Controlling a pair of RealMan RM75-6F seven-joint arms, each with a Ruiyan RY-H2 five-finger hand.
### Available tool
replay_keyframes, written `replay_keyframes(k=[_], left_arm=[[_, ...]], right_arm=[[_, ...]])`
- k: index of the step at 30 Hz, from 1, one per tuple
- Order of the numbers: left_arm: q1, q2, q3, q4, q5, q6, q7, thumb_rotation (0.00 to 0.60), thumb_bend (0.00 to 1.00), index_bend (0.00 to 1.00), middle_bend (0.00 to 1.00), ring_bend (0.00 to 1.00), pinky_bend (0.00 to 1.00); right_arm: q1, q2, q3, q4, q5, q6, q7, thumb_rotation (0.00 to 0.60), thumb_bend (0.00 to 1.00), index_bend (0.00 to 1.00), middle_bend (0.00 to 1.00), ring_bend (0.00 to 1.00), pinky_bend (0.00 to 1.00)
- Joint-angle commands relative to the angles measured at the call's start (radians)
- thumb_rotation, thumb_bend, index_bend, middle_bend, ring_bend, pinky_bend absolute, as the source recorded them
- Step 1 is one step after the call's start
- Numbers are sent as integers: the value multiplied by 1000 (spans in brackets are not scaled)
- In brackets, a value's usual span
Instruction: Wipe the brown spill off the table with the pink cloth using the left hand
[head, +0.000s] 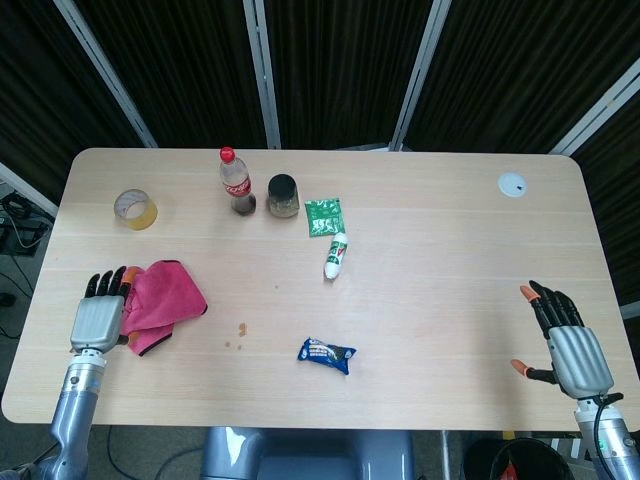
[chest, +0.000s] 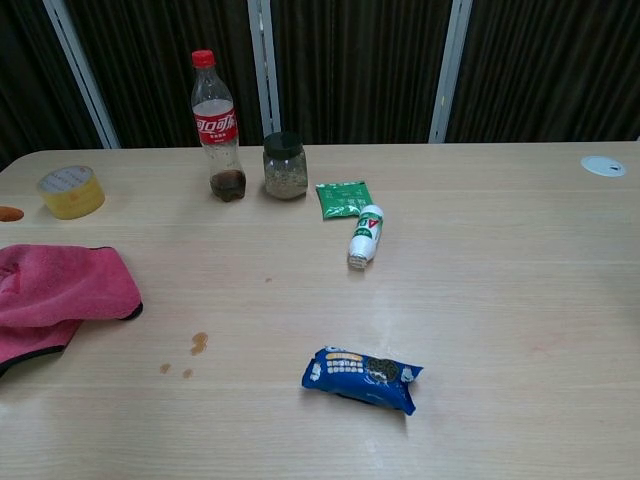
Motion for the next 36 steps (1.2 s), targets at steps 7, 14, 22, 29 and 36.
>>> replay_keyframes(k=[7,14,22,29,36], left_arm=[[-48,-35,-46,81,-103,-74,1,600,0,0,0,0,0],[-72,-52,-40,114,-139,-112,9,600,0,0,0,0,0],[-66,-47,-13,75,-132,-99,-4,600,0,0,0,0,0],[-63,-38,-2,55,-133,-81,-1,600,0,0,0,0,0],[-64,-41,20,41,-115,-73,0,600,0,0,0,0,0]], right_arm=[[3,-3,2,1,6,-6,2,600,14,0,0,0,0],[5,-5,4,0,12,-11,-2,600,14,0,0,0,0],[4,-4,4,0,11,-7,-5,600,15,0,0,0,0],[3,-3,4,-1,12,-6,-8,600,14,0,0,0,0],[4,-4,5,-1,18,-10,-8,600,15,0,0,0,0]])
